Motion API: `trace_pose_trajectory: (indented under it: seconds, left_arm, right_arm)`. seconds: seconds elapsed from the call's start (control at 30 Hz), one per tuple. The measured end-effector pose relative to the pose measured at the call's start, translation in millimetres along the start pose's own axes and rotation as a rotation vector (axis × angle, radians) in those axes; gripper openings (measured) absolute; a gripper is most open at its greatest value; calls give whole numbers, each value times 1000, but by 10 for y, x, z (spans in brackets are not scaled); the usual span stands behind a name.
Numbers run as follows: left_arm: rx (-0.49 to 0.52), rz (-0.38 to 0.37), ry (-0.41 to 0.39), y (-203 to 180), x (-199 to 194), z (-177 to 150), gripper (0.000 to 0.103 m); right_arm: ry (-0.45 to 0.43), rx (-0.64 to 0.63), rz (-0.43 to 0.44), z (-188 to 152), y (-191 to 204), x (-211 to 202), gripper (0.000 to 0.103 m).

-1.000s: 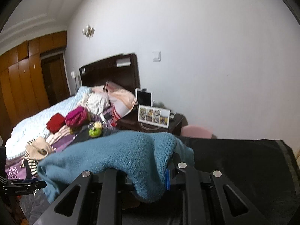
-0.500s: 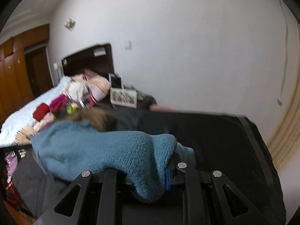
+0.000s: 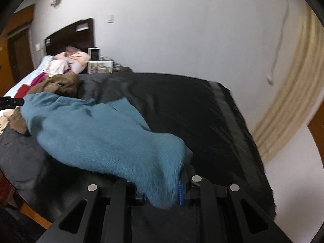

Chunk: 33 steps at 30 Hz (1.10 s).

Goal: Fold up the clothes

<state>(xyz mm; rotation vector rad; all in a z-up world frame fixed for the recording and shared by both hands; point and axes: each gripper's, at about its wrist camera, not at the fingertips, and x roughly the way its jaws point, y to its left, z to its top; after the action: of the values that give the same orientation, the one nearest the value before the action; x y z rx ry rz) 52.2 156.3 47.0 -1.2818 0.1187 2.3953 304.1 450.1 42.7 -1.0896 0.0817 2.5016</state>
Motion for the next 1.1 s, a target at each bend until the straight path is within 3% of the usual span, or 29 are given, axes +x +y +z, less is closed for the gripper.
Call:
trace_pose_trajectory:
  seconds: [0.1, 0.2, 0.33, 0.4, 0.7, 0.9, 1.1]
  left_arm:
    - [55, -8, 19, -259, 79, -2, 79]
    - [114, -14, 37, -454, 168, 15, 79]
    - [151, -7, 70, -606, 373, 85, 79]
    - [147, -9, 80, -608, 456, 124, 79]
    - [75, 15, 106, -275, 795, 422, 79]
    - [114, 15, 144, -302, 1237, 667, 79]
    - [199, 49, 206, -305, 1705, 703, 79]
  right_arm:
    - [57, 57, -42, -164, -336, 28, 22]
    - [95, 18, -59, -296, -365, 110, 22]
    - [136, 115, -89, -445, -499, 235, 22]
    - [157, 165, -104, -519, -566, 298, 22]
    - [185, 292, -340, -506, -1122, 378, 22]
    - [180, 241, -428, -331, -992, 401, 22]
    - [188, 265, -407, -251, -845, 402, 22]
